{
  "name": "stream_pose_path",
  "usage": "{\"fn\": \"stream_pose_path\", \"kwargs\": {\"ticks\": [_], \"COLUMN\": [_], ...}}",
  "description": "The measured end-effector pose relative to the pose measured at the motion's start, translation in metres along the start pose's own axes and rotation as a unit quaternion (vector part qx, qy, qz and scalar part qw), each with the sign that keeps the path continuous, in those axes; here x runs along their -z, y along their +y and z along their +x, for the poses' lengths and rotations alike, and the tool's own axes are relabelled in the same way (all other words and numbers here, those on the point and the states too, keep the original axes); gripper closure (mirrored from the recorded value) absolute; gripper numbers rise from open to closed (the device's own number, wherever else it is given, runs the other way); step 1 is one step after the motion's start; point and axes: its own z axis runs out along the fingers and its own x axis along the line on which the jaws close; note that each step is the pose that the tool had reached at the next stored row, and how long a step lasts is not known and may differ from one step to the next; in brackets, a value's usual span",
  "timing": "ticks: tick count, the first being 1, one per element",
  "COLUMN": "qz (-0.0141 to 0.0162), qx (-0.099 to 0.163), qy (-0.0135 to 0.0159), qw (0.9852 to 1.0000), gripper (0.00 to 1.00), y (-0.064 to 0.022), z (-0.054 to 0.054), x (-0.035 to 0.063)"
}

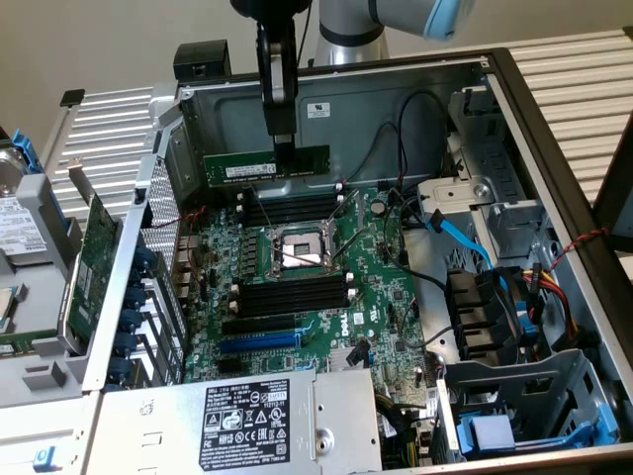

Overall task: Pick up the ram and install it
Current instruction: 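Insert the ram into the slot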

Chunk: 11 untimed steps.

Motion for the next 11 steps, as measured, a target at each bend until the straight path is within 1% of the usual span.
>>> {"fn": "stream_pose_path", "kwargs": {"ticks": [3, 5, 8, 11], "qz": [0.0000, 0.0003, 0.0008, 0.0011], "qx": [0.000, 0.000, -0.001, -0.003], "qy": [0.0016, 0.0037, 0.0039, 0.0037], "qw": [1.0000, 1.0000, 1.0000, 1.0000], "gripper": [0.87, 0.87, 0.87, 0.87], "y": [-0.0004, -0.0008, -0.0033, -0.0083], "z": [0.000, 0.000, -0.001, -0.001], "x": [-0.0014, -0.0033, -0.0071, -0.0121]}}
